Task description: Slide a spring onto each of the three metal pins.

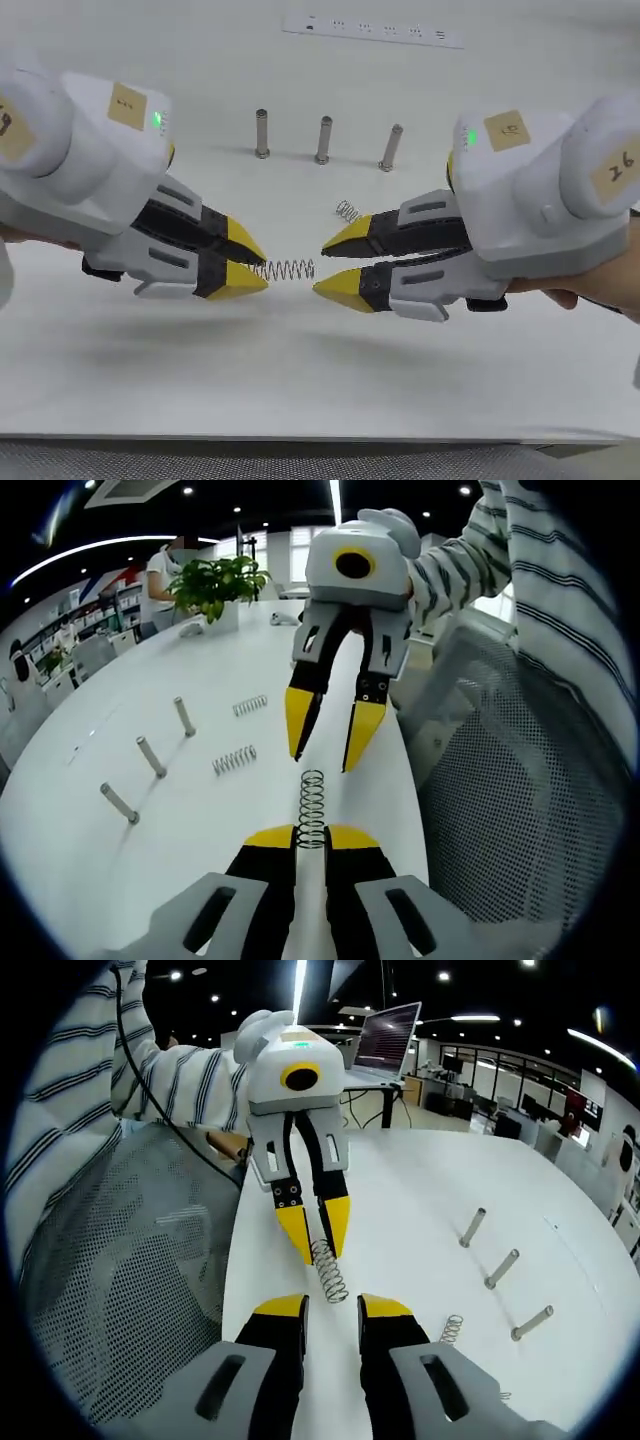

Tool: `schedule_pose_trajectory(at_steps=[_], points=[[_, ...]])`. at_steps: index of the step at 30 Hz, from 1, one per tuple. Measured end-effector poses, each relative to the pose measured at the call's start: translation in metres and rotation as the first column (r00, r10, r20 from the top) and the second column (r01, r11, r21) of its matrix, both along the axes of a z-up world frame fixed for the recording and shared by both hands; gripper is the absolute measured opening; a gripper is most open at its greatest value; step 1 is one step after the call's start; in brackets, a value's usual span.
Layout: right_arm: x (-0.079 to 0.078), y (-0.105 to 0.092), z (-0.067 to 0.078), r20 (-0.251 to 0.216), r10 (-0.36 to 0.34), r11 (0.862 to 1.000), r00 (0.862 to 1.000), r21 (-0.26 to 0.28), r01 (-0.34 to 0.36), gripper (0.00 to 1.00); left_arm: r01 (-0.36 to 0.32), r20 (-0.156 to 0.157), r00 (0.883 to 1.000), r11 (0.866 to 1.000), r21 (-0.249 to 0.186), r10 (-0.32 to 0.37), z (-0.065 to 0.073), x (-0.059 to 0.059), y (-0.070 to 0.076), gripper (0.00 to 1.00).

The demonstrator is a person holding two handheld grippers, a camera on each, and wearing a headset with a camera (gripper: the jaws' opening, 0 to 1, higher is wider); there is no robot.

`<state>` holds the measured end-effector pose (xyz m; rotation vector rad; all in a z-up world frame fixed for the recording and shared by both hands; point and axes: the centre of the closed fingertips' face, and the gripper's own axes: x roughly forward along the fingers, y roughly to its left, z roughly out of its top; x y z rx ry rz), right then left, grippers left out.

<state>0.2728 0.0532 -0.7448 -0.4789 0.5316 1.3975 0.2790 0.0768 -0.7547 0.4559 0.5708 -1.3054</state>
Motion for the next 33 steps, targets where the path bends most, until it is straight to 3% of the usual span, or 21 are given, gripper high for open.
schedule_pose_trajectory(at_steps=[6,10,21,24,31,33], points=[[-0.004,0.0,-0.003,-0.009,0.023,1.0,1.0,-0.008,-0.023,0.14,0.027,-0.019,0.999,0.999,-0.021,-0.027,0.002,-0.007,-0.007,0.02],[-0.01,0.001,-0.004,-0.016,0.052,0.999,0.999,-0.014,-0.052,0.14,0.036,-0.031,0.999,0.998,-0.059,-0.038,0.008,-0.01,-0.013,0.02],[-0.013,-0.001,-0.01,-0.028,0.08,0.996,0.996,-0.035,-0.081,0.09,0.06,-0.035,0.998,0.997,-0.047,-0.062,0.004,-0.014,-0.016,0.02],[-0.018,-0.002,-0.011,-0.061,0.096,0.994,0.993,-0.037,-0.098,0.08,0.067,-0.038,0.997,0.997,-0.044,-0.068,0.002,-0.016,-0.015,0.02],[-0.02,-0.005,-0.012,-0.068,0.118,0.992,0.991,-0.041,-0.121,0.08,0.07,-0.048,0.996,0.996,-0.057,-0.072,0.0,-0.021,-0.018,0.02],[-0.021,-0.007,-0.009,-0.092,0.11,0.993,0.99,-0.032,-0.113,0.08,0.069,-0.049,0.996,0.996,-0.063,-0.073,0.0,-0.021,-0.019,0.02]])
